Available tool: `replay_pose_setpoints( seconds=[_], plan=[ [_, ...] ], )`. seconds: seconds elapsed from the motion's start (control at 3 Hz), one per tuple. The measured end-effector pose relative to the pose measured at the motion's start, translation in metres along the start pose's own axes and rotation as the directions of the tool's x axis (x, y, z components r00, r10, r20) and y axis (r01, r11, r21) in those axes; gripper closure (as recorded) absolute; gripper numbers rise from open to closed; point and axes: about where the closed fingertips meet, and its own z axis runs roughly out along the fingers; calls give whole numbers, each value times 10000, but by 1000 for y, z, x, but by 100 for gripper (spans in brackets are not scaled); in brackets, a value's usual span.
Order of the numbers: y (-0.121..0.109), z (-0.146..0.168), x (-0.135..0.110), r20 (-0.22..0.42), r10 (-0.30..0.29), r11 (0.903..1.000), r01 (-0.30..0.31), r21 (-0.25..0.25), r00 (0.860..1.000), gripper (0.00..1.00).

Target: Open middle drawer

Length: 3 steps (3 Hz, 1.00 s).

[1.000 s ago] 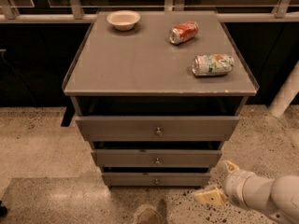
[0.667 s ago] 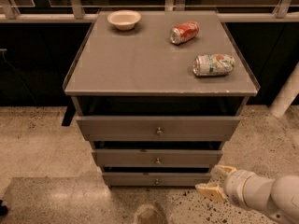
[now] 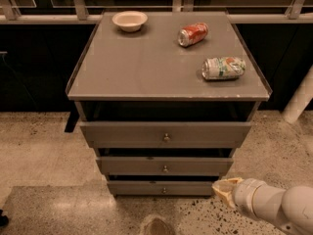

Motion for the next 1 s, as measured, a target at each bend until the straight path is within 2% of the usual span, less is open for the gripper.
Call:
replay_pose_setpoints(
  seconds=[0.33,1.0],
  plan=[
    [-2,21,2,549,-42,9996,27,272,9985,100],
    [-27,86,4,1891,-411,9927,187,1187,9811,100]
  ],
)
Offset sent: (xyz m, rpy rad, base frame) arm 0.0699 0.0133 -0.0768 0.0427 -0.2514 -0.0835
